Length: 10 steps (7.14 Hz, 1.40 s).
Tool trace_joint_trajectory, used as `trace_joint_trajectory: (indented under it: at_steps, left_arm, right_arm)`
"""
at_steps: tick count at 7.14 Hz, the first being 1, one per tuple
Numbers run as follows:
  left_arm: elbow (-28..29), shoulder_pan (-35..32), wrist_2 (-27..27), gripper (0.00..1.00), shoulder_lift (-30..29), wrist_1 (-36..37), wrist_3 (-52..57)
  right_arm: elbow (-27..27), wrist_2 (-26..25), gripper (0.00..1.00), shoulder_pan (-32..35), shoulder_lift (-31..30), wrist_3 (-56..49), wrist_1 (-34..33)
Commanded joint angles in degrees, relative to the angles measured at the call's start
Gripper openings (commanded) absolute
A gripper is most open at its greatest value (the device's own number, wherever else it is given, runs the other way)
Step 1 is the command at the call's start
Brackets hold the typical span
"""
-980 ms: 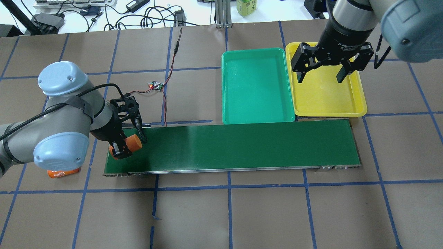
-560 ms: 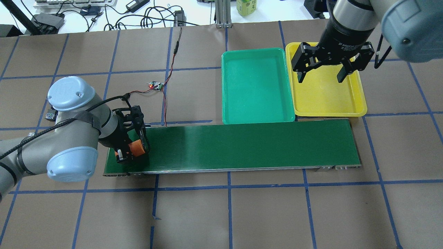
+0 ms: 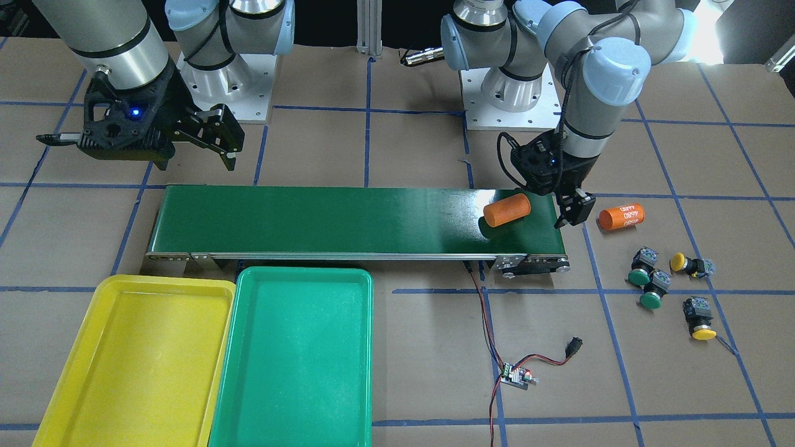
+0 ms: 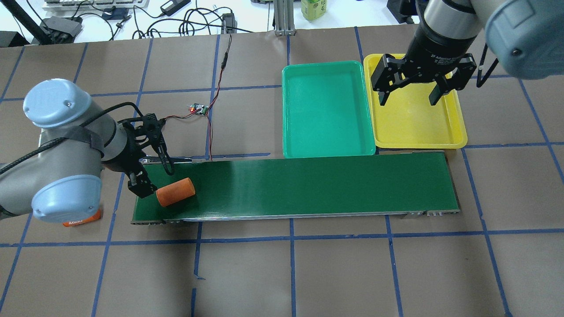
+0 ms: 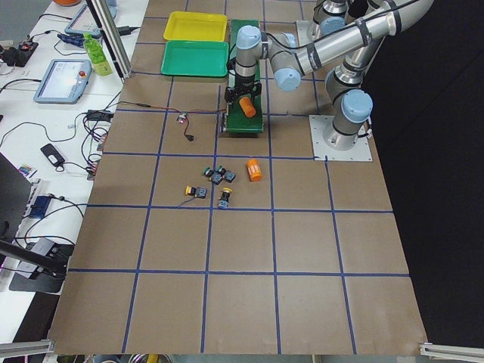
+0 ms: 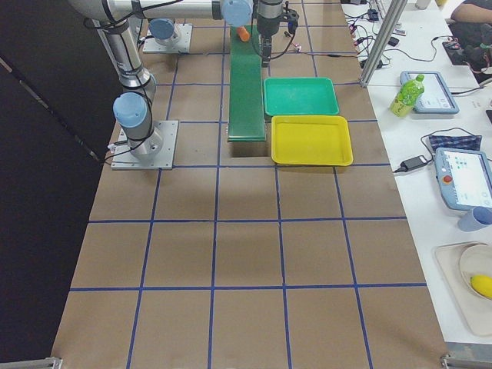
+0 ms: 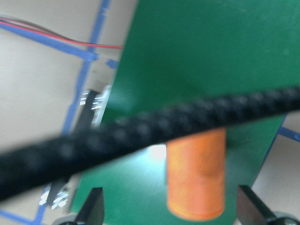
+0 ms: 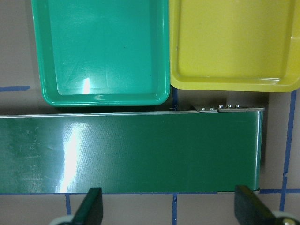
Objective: Sort buttons by color to trays
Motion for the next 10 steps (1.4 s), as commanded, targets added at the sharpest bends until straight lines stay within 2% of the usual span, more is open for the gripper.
trace_joint_trajectory:
  at_steps: [1, 4, 7, 9, 10]
  left_arm:
    - [0.86, 14.15, -0.07, 1.00, -2.38, 0.06, 0.99]
    - [0.25, 25.35, 0.02, 1.00, -8.53, 0.85, 6.18]
    - [-1.42, 26.78, 2.74, 1.00, -12.85, 1.12, 7.49]
    - [-4.40, 27.48, 2.75, 1.00, -14.61, 4.89, 7.76]
    - [-6.07, 27.92, 2.83, 1.00, -15.40, 9.69, 8.55]
  right_arm:
    - [0.00, 0.09, 1.00, 0.03, 0.00, 0.00, 0.00]
    - [0.00, 0.09, 1.00, -0.06, 0.00, 0.00, 0.00]
    - [0.00, 0.09, 1.00, 0.12, -0.09, 0.09, 0.00]
    - [0.00, 0.09, 1.00, 0.20, -0.17, 0.09, 0.09]
    - [0.00, 0.09, 1.00, 0.20, -0.09, 0.09, 0.00]
